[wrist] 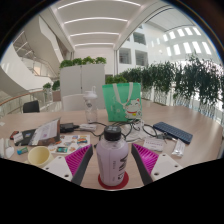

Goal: Pour water

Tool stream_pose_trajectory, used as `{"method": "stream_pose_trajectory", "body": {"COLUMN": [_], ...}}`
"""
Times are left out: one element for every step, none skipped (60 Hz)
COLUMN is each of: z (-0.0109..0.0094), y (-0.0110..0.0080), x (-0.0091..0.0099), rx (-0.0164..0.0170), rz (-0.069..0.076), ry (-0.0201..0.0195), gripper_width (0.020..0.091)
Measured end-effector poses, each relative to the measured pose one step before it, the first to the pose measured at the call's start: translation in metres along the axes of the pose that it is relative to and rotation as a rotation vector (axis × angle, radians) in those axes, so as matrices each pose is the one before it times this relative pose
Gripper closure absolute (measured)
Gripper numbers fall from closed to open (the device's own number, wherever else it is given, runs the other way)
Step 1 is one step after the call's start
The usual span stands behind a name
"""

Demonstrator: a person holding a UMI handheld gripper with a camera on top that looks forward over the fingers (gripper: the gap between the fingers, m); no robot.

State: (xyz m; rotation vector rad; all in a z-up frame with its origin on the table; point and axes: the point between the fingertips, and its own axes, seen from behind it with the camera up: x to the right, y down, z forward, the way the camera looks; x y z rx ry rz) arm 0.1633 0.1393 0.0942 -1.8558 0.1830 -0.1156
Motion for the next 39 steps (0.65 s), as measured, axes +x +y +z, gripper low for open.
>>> {"method": "stream_pose_trajectory", "body": {"z": [-0.00681,-0.00718,-0.00832,-0.00832,0.01359,-0.01752,-0.00731,-0.00839,-0.00861,-0.00891,-0.00939,-0.00491,-0.00982,-0.00945,-0.00968,-0.01011,-0.01045,-0.01034,-0.01115,-0.00986,-0.01121,-0.01106,-0.01094,-0.01071,-0.01033,-0.01057,-0.01034,-0.01031,-0.01037,-0.0102,-0.00995,-0.00873,-0.00926,-0.00968,-0.00945,-0.00937,-0.00985,-0.0085,-0.00862], "y": [-0.00332,-0.00284,-0.00231,-0.00188,0.00344,-0.00003,-0.00069,-0.00155,-0.00166,-0.00201,-0.00189,-0.00418,-0.00003,-0.00152,-0.00112,-0.00138,-0.0017,-0.00186,-0.00415,-0.00025,-0.00164,-0.00177,-0.00175,-0.00144,-0.00249,-0.00049,-0.00041,-0.0002,0.00032,0.00066,0.00066,-0.00026,0.00146,0.00024,0.00004,-0.00008,-0.0013,0.00034,-0.00158], "x": [-0.00321,-0.00293,-0.00304,-0.00268,0.00912,-0.00428,-0.00093,-0.00194,-0.00171,-0.00214,-0.00221,0.00141,-0.00399,-0.00246,-0.00222,-0.0024,-0.0024,-0.00288,-0.00042,-0.00379,-0.00242,-0.00267,-0.0027,-0.00298,-0.00155,-0.00399,-0.00348,-0.0039,-0.00389,-0.00404,-0.00386,-0.00147,-0.00526,-0.0025,-0.00217,-0.00217,0.00047,-0.00456,0.00231], "rx": [0.00123,-0.00084,-0.00247,-0.00379,-0.00198,-0.00427,-0.0031,-0.00203,-0.00114,-0.00089,-0.0011,-0.00376,-0.00008,-0.0013,-0.00239,-0.00188,-0.00069,-0.00008,-0.00167,0.00118,0.00089,0.00196,0.00241,0.00177,-0.00067,-0.00018,-0.00118,-0.00212,-0.00367,-0.00416,-0.00378,-0.00397,-0.00229,-0.00147,-0.00027,0.00109,0.00233,0.00297,0.0029], "rz": [0.0055,0.0047,0.0045,0.0044,0.0037,0.0023,0.002,0.0018,0.0018,0.0011,0.0003,0.0004,-0.0008,-0.0002,-0.0001,-0.0001,-0.0011,-0.0018,-0.0014,-0.001,-0.0003,0.0005,0.0012,0.0013,0.0017,0.0016,0.0008,0.0008,0.0,-0.0007,-0.002,-0.0036,-0.0051,-0.0066,-0.0064,-0.0056,-0.0037,-0.0029,-0.0028], "ry": [-0.00151,-0.00176,0.00013,0.00208,-0.00141,0.00308,0.00224,0.00238,0.00259,0.00236,0.00241,0.00139,0.00416,0.00298,0.00413,0.00381,0.00226,0.0018,0.0015,0.0061,0.00574,0.00469,0.00292,0.00212,0.00162,0.00087,-0.00034,-0.00093,-0.00067,-0.0014,-0.00124,-0.0016,0.00291,0.0038,0.00457,0.00556,0.00517,0.00719,0.00431], "gripper_width": [0.0261,0.0266,0.0268,0.0265,0.0266,0.0264,0.0265,0.0265,0.0263,0.0262,0.0264,0.0264,0.0265,0.0263,0.0263,0.0263,0.0262,0.0265,0.0264,0.0262,0.0265,0.0264,0.0264,0.0265,0.0265,0.0266,0.0268,0.0267,0.0268,0.0268,0.0267,0.0267,0.0265,0.0264,0.026,0.0261,0.026,0.026,0.0261]}}
